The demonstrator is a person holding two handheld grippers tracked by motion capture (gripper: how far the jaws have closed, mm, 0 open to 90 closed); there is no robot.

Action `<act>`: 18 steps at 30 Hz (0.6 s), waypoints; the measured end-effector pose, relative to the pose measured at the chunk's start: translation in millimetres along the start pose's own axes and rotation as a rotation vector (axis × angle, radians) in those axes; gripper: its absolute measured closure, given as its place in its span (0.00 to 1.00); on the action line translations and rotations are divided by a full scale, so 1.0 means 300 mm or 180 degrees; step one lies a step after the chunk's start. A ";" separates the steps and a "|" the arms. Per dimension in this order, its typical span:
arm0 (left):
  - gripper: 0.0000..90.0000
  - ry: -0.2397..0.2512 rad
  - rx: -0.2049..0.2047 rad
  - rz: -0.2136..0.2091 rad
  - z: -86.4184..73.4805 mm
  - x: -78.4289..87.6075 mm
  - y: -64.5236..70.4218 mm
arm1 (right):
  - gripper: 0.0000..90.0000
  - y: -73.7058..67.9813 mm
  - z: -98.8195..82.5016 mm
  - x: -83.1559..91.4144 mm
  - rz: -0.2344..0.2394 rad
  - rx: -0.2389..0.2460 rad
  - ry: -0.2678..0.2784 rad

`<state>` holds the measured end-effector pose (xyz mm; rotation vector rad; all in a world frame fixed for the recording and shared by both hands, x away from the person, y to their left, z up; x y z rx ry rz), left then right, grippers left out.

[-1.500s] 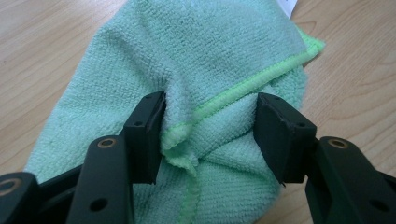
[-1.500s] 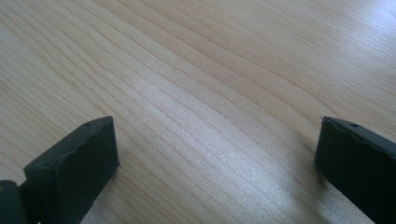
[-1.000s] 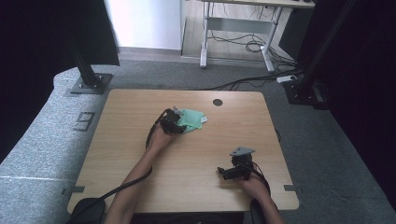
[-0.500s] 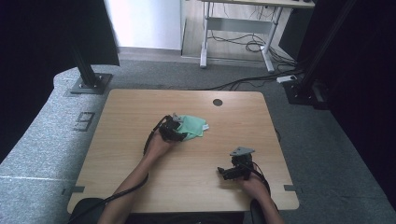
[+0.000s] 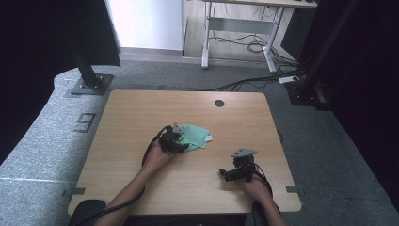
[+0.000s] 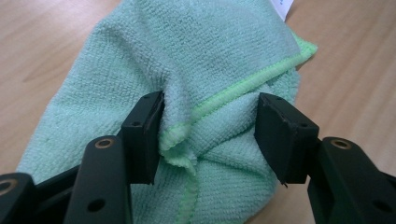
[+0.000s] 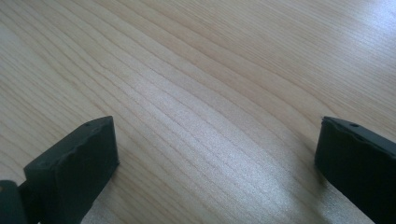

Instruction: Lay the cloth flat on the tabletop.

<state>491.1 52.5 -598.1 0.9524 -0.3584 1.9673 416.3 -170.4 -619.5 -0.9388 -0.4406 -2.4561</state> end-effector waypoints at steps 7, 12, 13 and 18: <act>0.47 0.0016 -0.0019 -0.0046 -0.031 0.019 0.058 | 0.00 0.000 0.000 0.000 0.0000 0.0000 0.0000; 0.46 0.0030 -0.0010 -0.0099 -0.048 0.028 0.095 | 0.00 0.000 0.000 0.000 -0.0001 0.0000 0.0000; 0.46 0.0030 -0.0020 -0.0104 -0.051 0.030 0.101 | 0.00 0.000 0.000 0.000 0.0000 0.0001 -0.0001; 0.45 0.0033 -0.0030 -0.0133 -0.068 0.039 0.137 | 0.00 0.000 0.000 0.000 0.0000 0.0001 -0.0001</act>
Point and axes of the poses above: each handheld gripper's, and its own axes: x roughly backward along the jaws, z roughly out of its top, y roughly to its right, the point moved 9 cm from there along -x, roughly forward along the jaws, and after that the axes turned 11 degrees about -z, right-handed, at the moved point
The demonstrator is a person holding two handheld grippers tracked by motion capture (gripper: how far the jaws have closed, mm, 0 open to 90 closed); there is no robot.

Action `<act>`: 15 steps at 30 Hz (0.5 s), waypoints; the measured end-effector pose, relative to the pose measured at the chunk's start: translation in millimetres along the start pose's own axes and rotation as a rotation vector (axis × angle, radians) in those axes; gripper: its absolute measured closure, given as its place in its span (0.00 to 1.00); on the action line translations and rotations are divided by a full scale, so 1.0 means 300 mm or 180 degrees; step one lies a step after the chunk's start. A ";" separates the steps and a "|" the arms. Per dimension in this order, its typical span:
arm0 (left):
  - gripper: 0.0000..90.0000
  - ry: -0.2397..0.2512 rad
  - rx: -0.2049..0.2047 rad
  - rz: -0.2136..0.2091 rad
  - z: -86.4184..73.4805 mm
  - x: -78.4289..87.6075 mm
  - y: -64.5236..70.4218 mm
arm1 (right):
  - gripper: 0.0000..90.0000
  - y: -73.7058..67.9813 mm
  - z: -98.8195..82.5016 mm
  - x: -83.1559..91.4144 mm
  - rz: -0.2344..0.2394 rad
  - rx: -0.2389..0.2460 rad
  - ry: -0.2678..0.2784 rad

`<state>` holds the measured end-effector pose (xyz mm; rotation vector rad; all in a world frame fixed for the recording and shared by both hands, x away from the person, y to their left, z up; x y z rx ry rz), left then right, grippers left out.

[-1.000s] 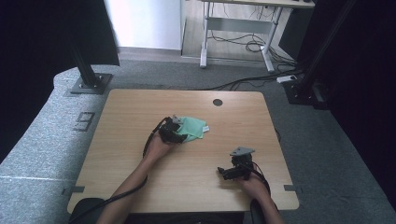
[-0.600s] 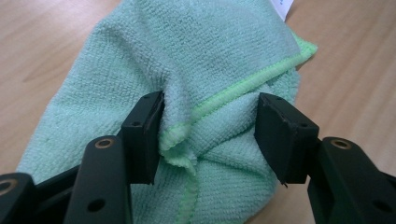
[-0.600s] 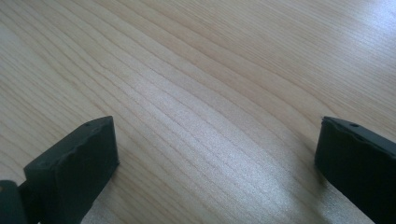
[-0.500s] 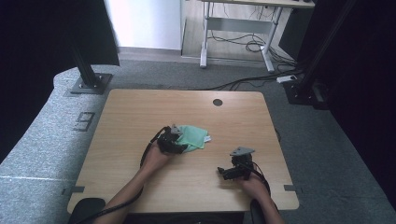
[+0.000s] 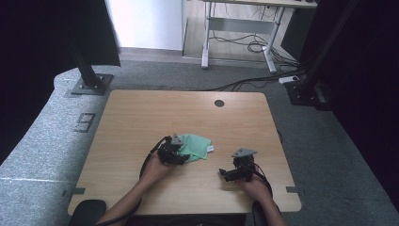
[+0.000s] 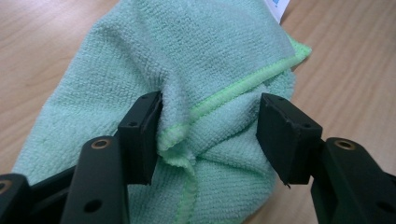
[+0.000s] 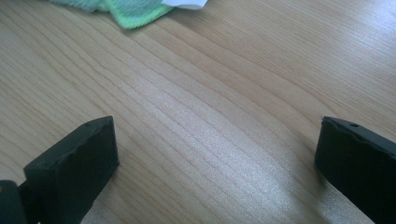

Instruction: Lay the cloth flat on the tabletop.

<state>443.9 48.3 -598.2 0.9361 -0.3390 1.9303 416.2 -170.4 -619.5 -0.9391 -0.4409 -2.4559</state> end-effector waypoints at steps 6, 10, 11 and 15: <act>0.45 0.0026 0.0004 -0.0044 -0.022 0.011 0.043 | 0.00 0.000 0.000 0.000 0.0001 0.0000 0.0000; 0.45 0.0051 -0.0002 -0.0056 -0.031 0.016 0.055 | 0.00 0.000 0.000 0.000 0.0000 0.0001 0.0001; 0.45 0.0056 0.0007 -0.0067 -0.031 0.017 0.055 | 0.00 0.000 0.000 0.000 0.0000 0.0001 0.0001; 0.42 0.0098 0.0026 -0.0153 -0.023 0.021 0.056 | 0.00 0.000 0.000 0.000 0.0000 0.0000 0.0000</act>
Point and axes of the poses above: each handheld gripper's, and its own axes: x roughly backward along the jaws, z roughly out of its top, y roughly to its right, the point moved 9 cm from there along -x, roughly forward along the jaws, and after that the axes turned 11 degrees about -z, right-handed, at the moved point
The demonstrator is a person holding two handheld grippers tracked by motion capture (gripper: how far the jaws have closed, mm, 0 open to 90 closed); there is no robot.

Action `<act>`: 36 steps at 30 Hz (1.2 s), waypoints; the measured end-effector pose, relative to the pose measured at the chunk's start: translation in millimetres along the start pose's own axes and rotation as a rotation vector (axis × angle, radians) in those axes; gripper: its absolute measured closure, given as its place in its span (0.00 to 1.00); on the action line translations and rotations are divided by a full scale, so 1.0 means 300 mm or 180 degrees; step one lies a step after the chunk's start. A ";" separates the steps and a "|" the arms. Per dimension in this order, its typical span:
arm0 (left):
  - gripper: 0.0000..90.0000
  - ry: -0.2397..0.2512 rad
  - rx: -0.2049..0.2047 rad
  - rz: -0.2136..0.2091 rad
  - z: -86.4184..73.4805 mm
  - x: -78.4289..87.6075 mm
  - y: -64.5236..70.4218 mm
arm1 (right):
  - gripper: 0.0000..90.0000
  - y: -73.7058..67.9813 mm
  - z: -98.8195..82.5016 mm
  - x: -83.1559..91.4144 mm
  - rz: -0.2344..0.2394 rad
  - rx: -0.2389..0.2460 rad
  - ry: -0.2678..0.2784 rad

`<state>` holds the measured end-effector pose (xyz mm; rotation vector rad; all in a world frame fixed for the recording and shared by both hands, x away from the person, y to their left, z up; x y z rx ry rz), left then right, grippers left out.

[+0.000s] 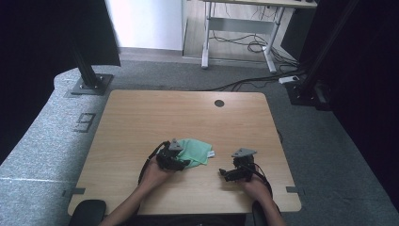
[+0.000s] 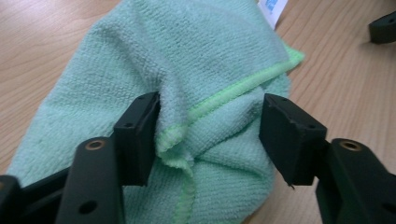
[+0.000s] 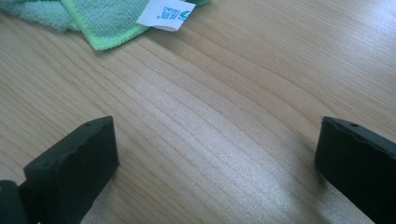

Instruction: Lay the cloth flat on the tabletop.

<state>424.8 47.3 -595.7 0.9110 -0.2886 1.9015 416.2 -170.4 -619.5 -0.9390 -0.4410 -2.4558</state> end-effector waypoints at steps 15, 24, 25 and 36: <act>0.39 0.0218 -0.0105 -0.0015 0.073 0.120 0.036 | 0.00 0.000 0.000 0.000 0.0003 0.0003 0.0001; 0.39 0.0272 -0.0147 0.0135 0.083 0.199 0.011 | 0.00 0.000 0.000 0.000 0.0000 0.0002 0.0001; 0.39 0.0281 -0.0150 0.0145 0.083 0.205 0.009 | 0.00 0.000 0.000 0.000 0.0001 0.0002 0.0000; 0.39 0.0329 -0.0091 0.0283 0.037 0.272 -0.038 | 0.04 -0.007 0.006 0.005 0.0040 0.0049 -0.0056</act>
Point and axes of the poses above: each handheld gripper's, and its own axes: x roughly backward along the jaws, z roughly out of its top, y roughly to its right, the point moved 9 cm from there along -x, roughly forward along the jaws, and after that the axes turned 11 degrees about -z, right-handed, at the moved point
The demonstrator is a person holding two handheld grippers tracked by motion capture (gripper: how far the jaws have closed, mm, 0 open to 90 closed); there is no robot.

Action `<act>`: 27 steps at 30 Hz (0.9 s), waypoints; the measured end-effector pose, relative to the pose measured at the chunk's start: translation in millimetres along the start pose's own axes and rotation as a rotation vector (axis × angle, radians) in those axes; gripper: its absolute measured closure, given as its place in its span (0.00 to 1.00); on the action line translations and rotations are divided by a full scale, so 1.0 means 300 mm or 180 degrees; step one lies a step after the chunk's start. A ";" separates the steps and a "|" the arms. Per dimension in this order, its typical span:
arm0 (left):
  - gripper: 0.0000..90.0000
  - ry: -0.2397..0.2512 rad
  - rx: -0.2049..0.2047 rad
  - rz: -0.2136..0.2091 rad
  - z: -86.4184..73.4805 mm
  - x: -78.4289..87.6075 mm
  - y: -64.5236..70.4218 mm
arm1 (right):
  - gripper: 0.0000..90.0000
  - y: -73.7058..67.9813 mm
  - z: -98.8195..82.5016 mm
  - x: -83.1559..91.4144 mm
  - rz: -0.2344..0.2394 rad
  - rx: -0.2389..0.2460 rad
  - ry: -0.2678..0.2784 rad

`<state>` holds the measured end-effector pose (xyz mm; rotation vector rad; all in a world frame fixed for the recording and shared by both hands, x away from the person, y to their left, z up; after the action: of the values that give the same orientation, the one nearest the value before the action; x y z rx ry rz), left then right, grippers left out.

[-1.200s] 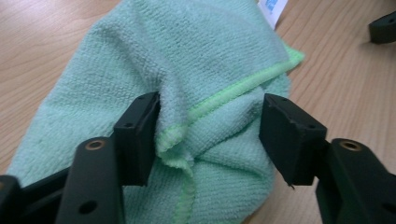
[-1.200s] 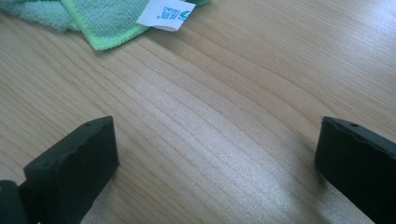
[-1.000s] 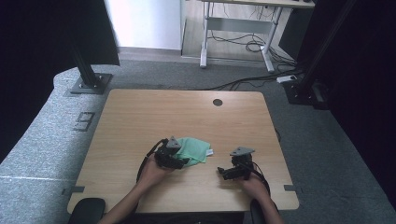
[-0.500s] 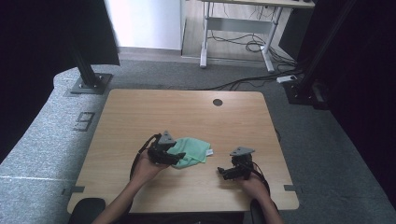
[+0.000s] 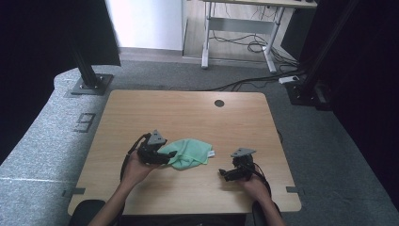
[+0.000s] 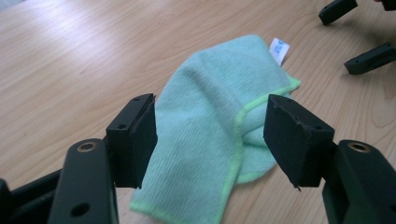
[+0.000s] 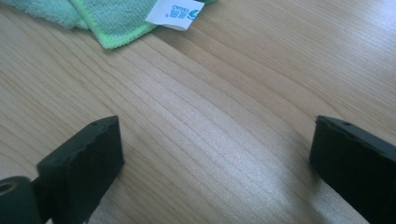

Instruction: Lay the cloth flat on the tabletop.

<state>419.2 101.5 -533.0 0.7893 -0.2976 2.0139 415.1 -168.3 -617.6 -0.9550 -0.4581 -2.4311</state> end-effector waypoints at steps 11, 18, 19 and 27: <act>0.38 -0.0069 0.0113 0.0013 -0.098 0.019 -0.038 | 0.17 -0.044 0.062 0.003 0.0212 0.0027 0.0060; 0.39 -0.0108 0.0192 -0.0009 -0.155 0.031 -0.044 | 0.38 -0.086 0.129 0.009 0.0433 0.0081 0.0213; 0.39 -0.0111 0.0191 -0.0012 -0.161 0.032 -0.043 | 0.41 -0.094 0.137 0.007 0.0469 0.0091 0.0212; 0.42 -0.0152 0.0157 -0.0148 -0.198 0.013 -0.027 | 0.58 -0.185 0.200 -0.032 0.0712 0.0370 0.0159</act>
<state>399.9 137.9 -576.6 0.8687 -0.2557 1.9674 423.2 -91.3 -589.5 -0.8464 -0.4444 -2.1974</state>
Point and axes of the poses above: each handheld gripper's, and its own axes: x roughly backward along the jaws, z roughly out of its top, y roughly to its right, the point moved 9 cm from there along -x, roughly forward along the jaws, and after that the axes turned 11 degrees about -z, right-handed, at the moved point
